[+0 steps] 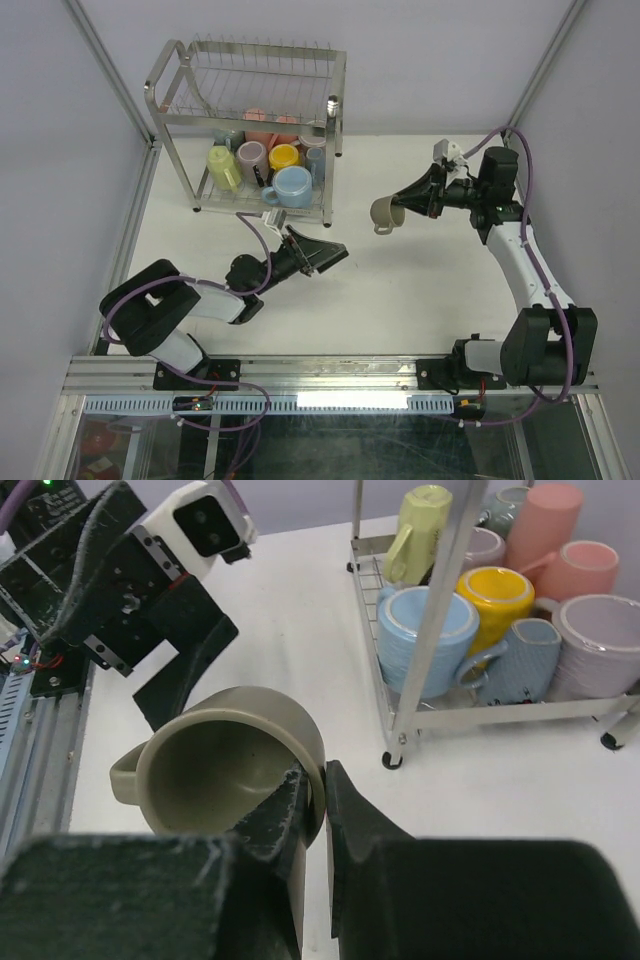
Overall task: Load the cups into the dish rack
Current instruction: Pick up the cup at the center of the board, then turn the cup upside down in the dish rack.
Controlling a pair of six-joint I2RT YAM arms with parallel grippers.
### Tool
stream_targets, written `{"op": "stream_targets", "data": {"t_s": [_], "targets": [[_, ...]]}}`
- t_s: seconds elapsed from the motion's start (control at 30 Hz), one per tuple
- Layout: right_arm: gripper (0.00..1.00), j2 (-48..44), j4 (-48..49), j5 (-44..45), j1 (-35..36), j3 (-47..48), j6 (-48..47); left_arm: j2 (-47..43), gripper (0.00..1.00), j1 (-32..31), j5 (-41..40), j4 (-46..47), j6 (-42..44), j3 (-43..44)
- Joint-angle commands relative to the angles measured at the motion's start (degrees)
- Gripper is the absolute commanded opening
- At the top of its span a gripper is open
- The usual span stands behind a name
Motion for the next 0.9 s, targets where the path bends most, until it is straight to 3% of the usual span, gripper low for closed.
{"op": "stream_targets", "data": {"t_s": [0.0,0.1,0.33,0.87], "targets": [[0.0,-4.25,17.48,-4.13,1.16,-2.97,11.67,2.74,0.85,-3.06,-6.57,15.81,-0.81,6.51],[0.0,-5.64,23.48,-4.45,1.37,-5.21,16.19,5.3,0.84,-4.5,-7.35,15.78,-1.77,9.75],[0.0,-6.57,26.23,-4.83,2.03,-7.56,18.29,10.71,0.81,-7.87,-8.67,15.25,-4.07,16.88],[0.0,-6.09,32.0,-5.95,2.47,-11.63,20.74,17.33,0.54,-9.03,-8.61,17.61,-9.49,23.95]]}}
